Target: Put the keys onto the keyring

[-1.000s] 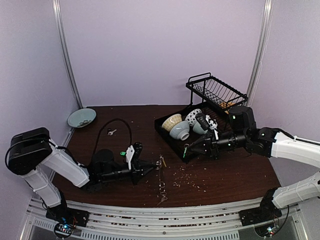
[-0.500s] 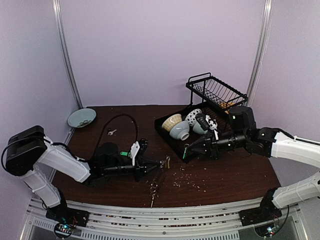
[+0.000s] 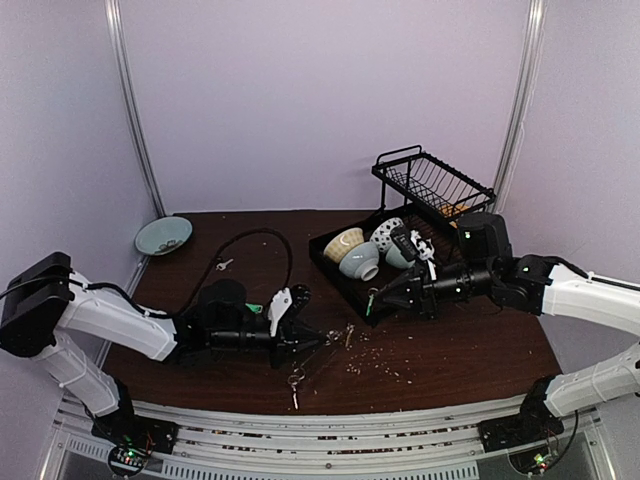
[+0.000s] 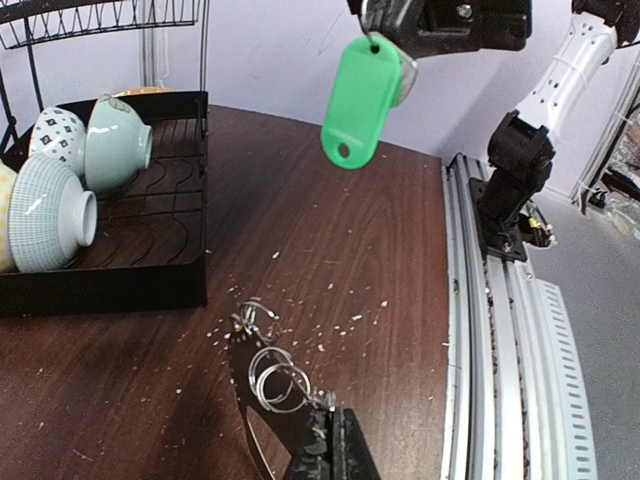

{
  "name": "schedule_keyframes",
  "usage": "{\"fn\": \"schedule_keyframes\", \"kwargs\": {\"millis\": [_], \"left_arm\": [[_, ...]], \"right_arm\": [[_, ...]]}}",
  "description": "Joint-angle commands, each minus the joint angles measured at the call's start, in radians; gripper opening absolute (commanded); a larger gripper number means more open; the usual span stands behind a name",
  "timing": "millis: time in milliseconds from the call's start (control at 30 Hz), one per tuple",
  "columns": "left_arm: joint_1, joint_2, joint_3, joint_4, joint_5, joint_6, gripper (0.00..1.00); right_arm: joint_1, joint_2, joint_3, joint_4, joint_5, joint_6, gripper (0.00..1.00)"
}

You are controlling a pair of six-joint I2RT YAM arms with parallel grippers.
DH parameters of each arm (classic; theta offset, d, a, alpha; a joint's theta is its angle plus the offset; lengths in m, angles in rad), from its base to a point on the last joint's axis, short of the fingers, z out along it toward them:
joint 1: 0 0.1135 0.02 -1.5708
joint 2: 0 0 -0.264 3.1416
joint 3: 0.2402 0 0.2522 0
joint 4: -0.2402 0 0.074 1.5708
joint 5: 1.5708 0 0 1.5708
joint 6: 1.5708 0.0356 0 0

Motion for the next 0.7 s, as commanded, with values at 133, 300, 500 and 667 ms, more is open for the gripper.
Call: {"fn": "schedule_keyframes", "kwargs": {"millis": [133, 300, 500, 667], "left_arm": [[-0.008, 0.092, 0.030, 0.135, 0.024, -0.088, 0.00], [-0.049, 0.074, 0.170, -0.275, -0.109, 0.132, 0.00], [-0.095, 0.058, 0.290, -0.616, -0.272, 0.273, 0.00], [-0.145, 0.133, 0.462, -0.879, -0.377, 0.349, 0.00]], "right_arm": [[0.006, -0.019, 0.006, -0.018, 0.006, -0.005, 0.00], [0.007, -0.024, 0.003, -0.017, 0.007, -0.006, 0.00], [0.007, -0.017, 0.003, -0.015, 0.008, -0.007, 0.00], [0.008, -0.016, 0.005, -0.014, 0.006, -0.007, 0.00]]}}
